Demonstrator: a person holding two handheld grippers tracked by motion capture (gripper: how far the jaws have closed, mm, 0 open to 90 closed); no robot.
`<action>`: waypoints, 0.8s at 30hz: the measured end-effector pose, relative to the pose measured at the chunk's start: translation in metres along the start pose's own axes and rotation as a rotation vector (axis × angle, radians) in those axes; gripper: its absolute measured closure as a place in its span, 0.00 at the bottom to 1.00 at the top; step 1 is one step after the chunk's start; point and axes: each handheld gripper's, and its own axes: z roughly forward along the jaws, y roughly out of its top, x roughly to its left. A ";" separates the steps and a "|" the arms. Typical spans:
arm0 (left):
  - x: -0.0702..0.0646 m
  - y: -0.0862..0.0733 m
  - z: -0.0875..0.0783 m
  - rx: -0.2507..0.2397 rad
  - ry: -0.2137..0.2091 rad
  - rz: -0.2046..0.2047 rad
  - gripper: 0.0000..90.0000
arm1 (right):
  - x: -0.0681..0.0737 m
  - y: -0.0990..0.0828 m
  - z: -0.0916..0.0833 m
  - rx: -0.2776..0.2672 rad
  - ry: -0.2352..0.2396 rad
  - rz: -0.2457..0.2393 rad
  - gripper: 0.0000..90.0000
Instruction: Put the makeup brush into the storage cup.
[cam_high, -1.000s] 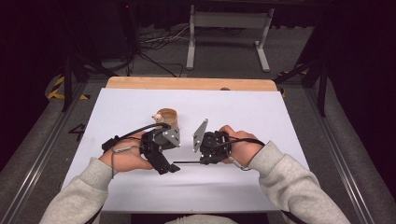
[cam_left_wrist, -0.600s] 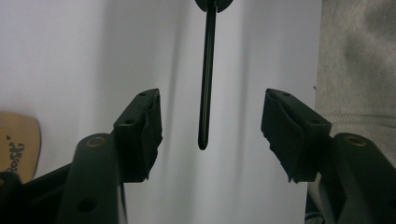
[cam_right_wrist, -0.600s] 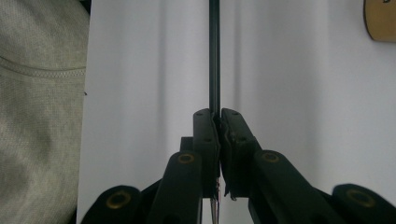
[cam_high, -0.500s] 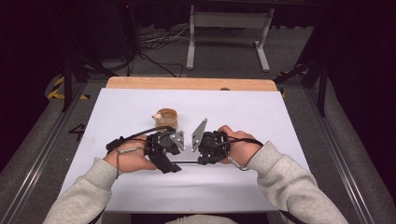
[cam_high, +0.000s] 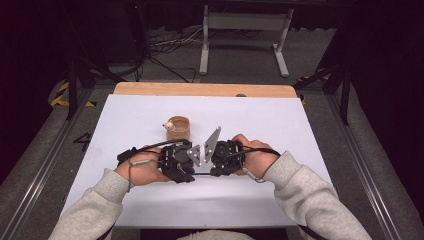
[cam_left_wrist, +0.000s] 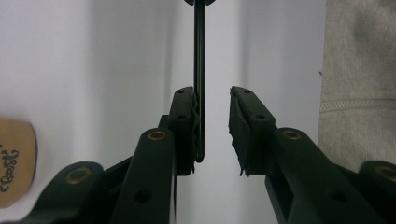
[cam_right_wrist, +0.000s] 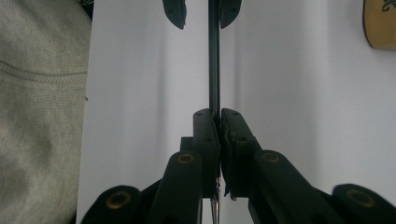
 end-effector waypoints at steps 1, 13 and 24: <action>-0.001 0.000 0.001 0.008 0.006 -0.005 0.82 | 0.000 0.000 0.001 0.000 0.002 -0.001 0.95; -0.005 0.003 0.005 0.038 0.046 0.019 0.94 | 0.001 0.002 0.003 -0.008 0.010 -0.021 0.95; -0.006 0.004 0.006 0.046 0.054 0.031 0.94 | 0.000 0.001 0.004 -0.015 0.014 -0.024 0.95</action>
